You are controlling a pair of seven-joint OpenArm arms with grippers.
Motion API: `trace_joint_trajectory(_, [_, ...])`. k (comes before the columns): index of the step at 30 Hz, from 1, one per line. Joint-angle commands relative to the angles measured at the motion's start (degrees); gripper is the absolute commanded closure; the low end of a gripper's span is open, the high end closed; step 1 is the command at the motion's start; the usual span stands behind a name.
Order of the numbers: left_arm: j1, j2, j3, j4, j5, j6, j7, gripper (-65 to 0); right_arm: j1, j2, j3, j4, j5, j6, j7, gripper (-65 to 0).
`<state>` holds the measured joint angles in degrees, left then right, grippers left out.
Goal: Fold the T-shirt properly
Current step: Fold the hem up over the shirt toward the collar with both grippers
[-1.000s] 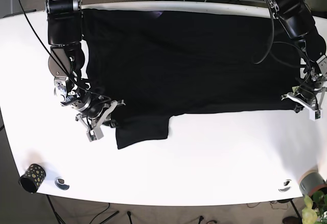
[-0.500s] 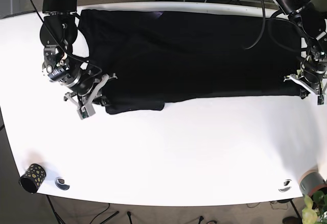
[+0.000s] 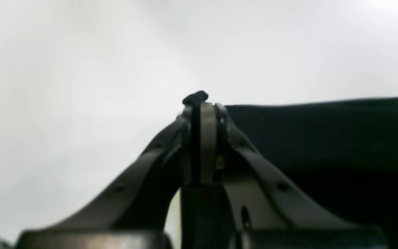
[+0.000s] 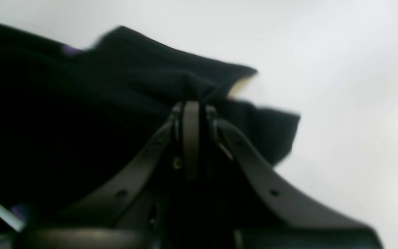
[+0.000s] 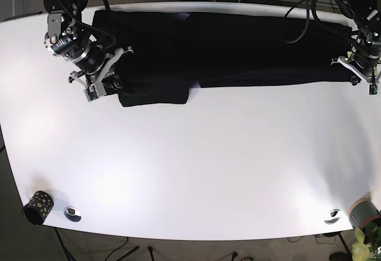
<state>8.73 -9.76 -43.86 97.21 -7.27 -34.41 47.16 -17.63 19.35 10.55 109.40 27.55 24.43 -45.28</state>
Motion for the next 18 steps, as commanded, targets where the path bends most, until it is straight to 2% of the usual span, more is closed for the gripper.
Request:
trace_joint_trajectory(1, [0.6, -0.9, -0.2, 0.9, -0.4, 0.2, -1.1, 0.0, -1.9, 0.7, 0.6, 2.2, 0.4, 0.06, 1.0, 0.0])
trace_joint_trajectory(11, [4.4, -1.2, -0.3, 0.9, -0.1, -3.1, -1.2, 0.0, -8.4, -2.9, 3.5, 2.2, 0.4, 0.5, 1.0, 0.0])
trace_joint_trajectory(15, [4.9, -1.3, -0.3, 0.9, -0.1, -3.1, -1.3, 0.0, -10.2, -3.2, 4.2, 2.4, 0.5, 0.59, 1.0, 0.0])
trace_joint_trajectory(17, [4.9, -1.3, -0.3, 0.9, -0.1, -3.1, -1.3, 0.0, -10.9, -3.2, 4.2, 2.4, 0.5, 0.59, 1.0, -1.7])
trace_joint_trajectory(18, [4.9, -1.4, -0.3, 0.8, 0.0, -3.1, -1.3, 0.0, -11.2, -3.2, 4.3, 2.4, 0.5, 0.59, 1.0, -5.2])
